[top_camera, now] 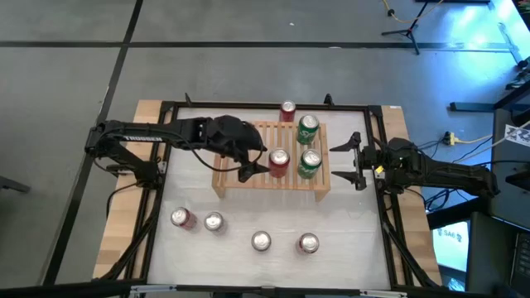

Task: Place canned beverage on shelf
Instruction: Put the bottom red black soda can on the shelf

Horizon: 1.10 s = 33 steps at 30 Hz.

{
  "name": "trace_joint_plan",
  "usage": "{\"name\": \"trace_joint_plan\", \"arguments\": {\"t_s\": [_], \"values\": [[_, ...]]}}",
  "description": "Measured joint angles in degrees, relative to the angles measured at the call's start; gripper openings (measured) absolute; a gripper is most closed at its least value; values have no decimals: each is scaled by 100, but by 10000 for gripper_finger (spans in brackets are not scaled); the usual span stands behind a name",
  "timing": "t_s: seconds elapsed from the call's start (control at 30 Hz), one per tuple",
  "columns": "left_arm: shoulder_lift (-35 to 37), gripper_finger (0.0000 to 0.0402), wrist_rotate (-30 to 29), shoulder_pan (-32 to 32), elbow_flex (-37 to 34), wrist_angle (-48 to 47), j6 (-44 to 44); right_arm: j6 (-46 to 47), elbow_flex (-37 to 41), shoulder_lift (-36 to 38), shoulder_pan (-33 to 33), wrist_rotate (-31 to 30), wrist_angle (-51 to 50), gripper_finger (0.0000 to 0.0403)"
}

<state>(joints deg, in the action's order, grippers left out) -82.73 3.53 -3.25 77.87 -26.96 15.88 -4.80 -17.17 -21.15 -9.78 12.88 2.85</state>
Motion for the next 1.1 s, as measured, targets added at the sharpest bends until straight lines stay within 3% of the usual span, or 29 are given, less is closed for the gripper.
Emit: {"name": "trace_joint_plan", "arguments": {"t_s": [0.17, 0.47, 1.1], "values": [[-3, 361, -100, 2, 0, -399, -23, 0, 0, 1, 1, 0, 0, 353], [-77, 360, -986, 87, -13, -542, -299, 0, 0, 2, 0, 0, 0, 353], [-985, 360, -1007, 328, -15, -123, -299, 0, 0, 0, 1, 0, 0, 353]]}}
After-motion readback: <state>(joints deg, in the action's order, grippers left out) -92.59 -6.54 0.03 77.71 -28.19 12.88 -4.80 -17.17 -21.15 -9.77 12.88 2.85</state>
